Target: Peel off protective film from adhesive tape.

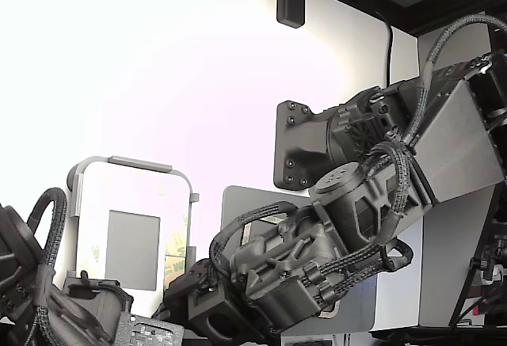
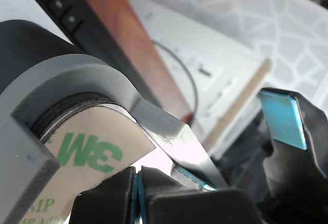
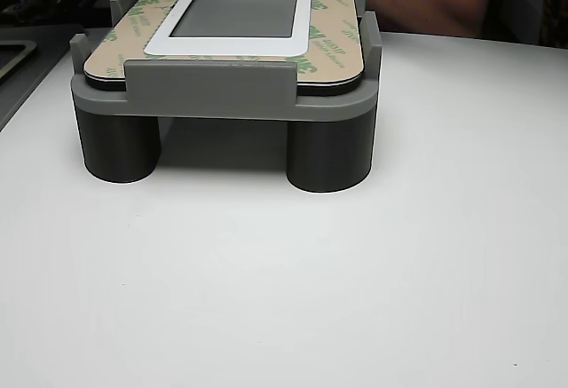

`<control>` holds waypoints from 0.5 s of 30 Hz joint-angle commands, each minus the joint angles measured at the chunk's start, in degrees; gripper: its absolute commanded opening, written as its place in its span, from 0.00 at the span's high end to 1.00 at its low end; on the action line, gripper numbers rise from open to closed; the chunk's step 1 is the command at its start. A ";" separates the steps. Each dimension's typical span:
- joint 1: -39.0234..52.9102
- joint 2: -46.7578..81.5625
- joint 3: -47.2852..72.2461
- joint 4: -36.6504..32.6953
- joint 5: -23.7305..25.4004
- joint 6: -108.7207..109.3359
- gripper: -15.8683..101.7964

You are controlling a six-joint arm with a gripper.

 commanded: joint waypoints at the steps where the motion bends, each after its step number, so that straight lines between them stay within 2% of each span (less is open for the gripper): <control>1: -0.88 1.41 -1.05 -0.62 -0.18 -0.09 0.95; 15: -1.49 2.29 0.09 -0.97 -0.62 -0.26 0.94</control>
